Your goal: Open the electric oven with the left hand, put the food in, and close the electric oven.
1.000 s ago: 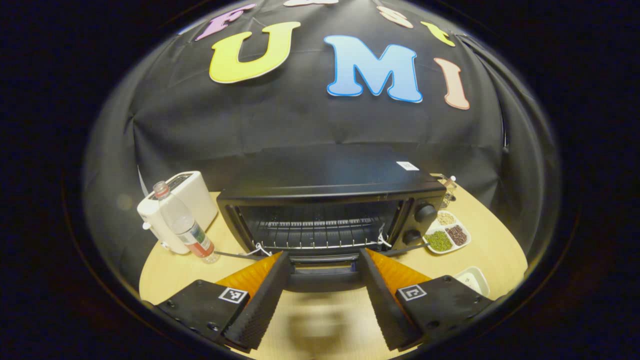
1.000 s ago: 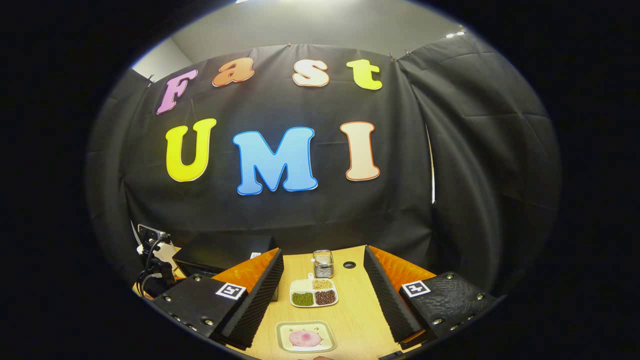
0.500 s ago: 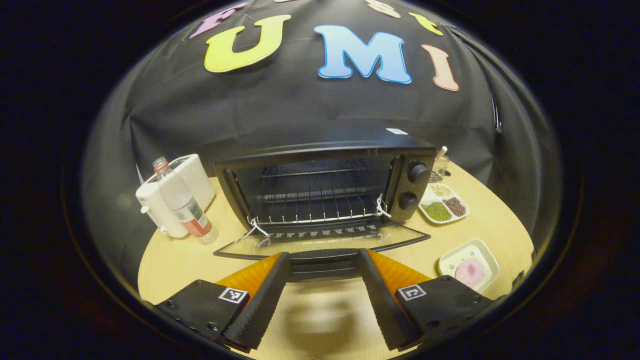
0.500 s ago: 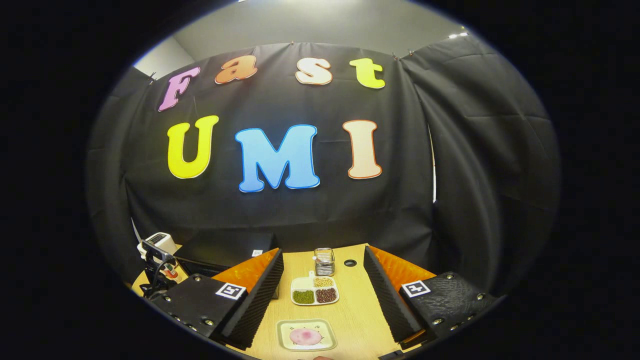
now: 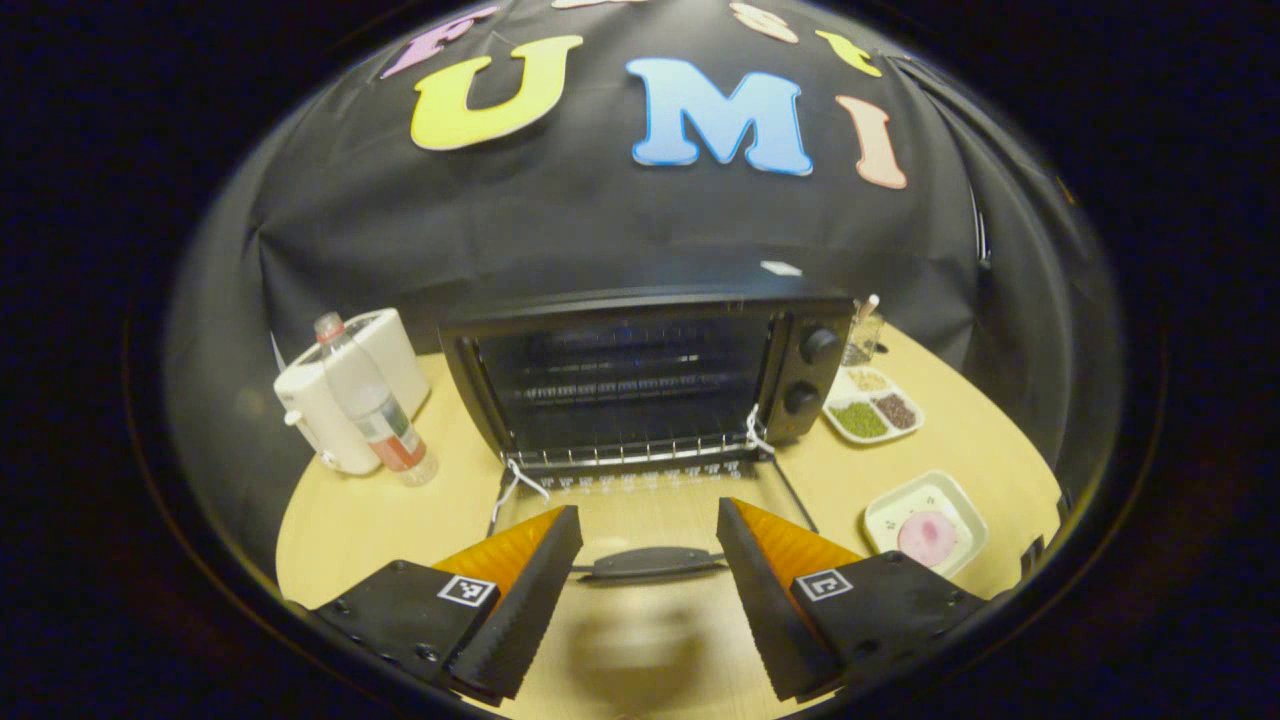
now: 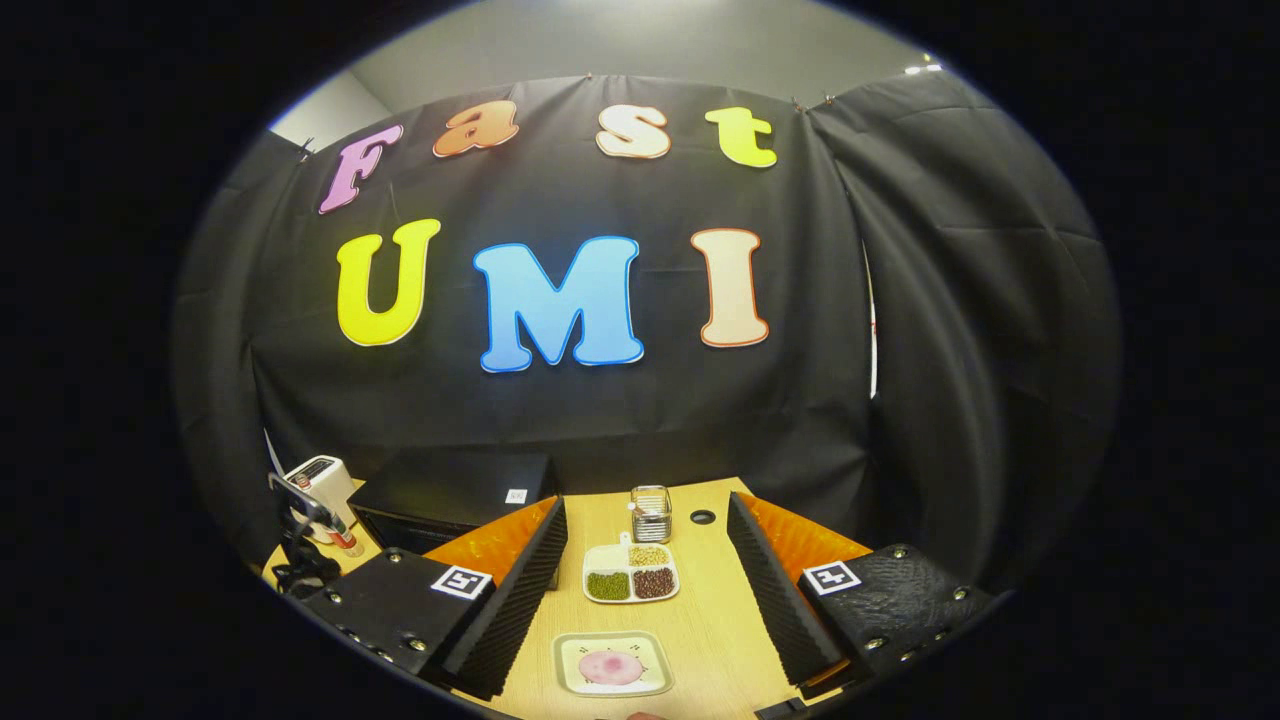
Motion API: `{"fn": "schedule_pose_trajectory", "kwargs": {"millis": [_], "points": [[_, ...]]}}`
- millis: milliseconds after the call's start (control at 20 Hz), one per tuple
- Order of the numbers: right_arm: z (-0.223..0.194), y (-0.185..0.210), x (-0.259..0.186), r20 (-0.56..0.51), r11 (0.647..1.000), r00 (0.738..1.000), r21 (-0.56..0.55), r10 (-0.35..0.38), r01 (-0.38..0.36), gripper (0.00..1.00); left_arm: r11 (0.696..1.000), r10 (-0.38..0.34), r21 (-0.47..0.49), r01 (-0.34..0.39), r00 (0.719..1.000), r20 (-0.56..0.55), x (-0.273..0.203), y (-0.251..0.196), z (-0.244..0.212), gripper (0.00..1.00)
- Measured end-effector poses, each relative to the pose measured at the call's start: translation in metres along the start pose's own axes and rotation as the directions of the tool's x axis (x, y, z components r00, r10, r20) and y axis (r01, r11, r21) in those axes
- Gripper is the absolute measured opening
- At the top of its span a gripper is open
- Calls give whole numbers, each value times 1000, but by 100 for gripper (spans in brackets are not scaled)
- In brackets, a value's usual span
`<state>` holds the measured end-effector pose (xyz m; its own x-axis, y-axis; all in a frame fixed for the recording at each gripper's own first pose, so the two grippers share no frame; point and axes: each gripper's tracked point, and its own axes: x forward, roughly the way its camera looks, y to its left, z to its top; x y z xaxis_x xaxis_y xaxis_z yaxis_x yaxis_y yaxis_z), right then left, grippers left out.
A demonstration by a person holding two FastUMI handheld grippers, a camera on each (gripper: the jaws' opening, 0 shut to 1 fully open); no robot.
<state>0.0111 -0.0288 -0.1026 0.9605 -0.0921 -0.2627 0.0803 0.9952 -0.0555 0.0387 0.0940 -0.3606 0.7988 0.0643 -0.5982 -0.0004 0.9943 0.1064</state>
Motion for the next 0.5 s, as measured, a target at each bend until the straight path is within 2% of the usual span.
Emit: {"fn": "schedule_pose_trajectory", "kwargs": {"millis": [100, 150, 200, 250, 300, 500], "points": [[-13, 0, 9, -55, 1000, 998, 0, 26, -26, 98, 1000, -1, -12, 2, 996, 92, -24, -1, 41, 97], [-22, 0, 14, -91, 999, 995, 5, 46, -46, 98, 1000, 0, -19, 2, 990, 141, -38, 2, 63, 93], [-34, 0, 19, -133, 997, 989, 14, 71, -70, 98, 1000, 0, -28, 5, 982, 191, -53, 3, 86, 96], [-45, 0, 24, -180, 995, 979, 33, 101, -97, 98, 999, 2, -34, 7, 971, 240, -69, 6, 107, 89], [-62, 0, 31, -235, 992, 964, 47, 127, -119, 98, 999, 8, -38, 3, 958, 286, -85, 8, 127, 96], [-115, -9, 48, -411, 982, 892, 102, 190, -162, 98, 997, 42, -70, -14, 909, 415, -137, 19, 173, 96]]}}
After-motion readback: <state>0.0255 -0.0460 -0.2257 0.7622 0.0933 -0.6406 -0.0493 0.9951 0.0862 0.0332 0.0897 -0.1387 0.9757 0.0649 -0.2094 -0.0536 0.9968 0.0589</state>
